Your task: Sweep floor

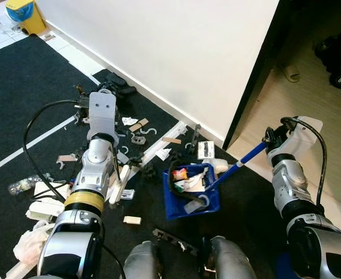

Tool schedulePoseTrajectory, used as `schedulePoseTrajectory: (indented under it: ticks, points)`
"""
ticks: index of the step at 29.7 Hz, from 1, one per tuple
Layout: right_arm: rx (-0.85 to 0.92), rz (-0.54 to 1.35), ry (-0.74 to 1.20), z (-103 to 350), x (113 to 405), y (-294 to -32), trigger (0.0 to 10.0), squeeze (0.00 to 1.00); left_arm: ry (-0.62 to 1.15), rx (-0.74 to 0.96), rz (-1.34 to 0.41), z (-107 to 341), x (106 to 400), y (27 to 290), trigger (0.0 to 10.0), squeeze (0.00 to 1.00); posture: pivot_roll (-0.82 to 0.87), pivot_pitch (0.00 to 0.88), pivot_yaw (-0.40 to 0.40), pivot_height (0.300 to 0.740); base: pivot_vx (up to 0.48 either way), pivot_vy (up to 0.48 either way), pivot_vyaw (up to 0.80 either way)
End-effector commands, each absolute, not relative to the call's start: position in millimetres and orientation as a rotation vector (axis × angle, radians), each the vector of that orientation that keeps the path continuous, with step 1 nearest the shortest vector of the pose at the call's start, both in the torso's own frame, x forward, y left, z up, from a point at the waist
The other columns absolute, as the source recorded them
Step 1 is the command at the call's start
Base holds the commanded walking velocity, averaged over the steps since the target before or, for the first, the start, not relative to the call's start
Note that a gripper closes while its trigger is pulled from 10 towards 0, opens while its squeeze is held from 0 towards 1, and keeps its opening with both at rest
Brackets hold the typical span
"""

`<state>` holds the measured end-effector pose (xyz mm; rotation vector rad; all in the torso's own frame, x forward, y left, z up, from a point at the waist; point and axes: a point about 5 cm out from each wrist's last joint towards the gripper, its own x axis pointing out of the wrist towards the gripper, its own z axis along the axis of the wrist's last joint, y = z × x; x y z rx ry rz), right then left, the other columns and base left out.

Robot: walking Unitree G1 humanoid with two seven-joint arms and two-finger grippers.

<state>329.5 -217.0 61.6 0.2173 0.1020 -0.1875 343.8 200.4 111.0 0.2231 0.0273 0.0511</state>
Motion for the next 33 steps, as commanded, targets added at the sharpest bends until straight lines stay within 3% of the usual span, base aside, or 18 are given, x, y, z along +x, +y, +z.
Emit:
schedulePoseTrajectory:
  ticks: [1, 6, 17, 33]
  points:
    - [0.209, -0.205, 0.09, 65, 331, -221, 10.0, 0.0, -0.003, 0.228, 0.043, 115, 346, 195, 10.0, 0.0, 0.05, 0.0, -0.003, 0.74, 0.0, 0.0, 0.0]
    - [0.215, -0.206, 0.098, 63, 330, -221, 10.0, 0.0, 0.0, 0.228, 0.041, 113, 346, 194, 10.0, 0.0, 0.05, 0.0, -0.003, 0.74, 0.0, 0.0, 0.0]
    - [0.205, -0.174, 0.117, 58, 328, -211, 10.0, 0.0, 0.015, 0.222, 0.016, 107, 343, 183, 10.0, 0.0, 0.05, 0.0, -0.007, 0.74, 0.0, 0.0, -0.79]
    - [0.19, -0.132, 0.126, 58, 330, -205, 10.0, 0.0, 0.1, 0.182, 0.048, 95, 340, 187, 10.0, 0.0, 0.05, 0.0, -0.02, 0.74, 0.0, 0.0, 0.0]
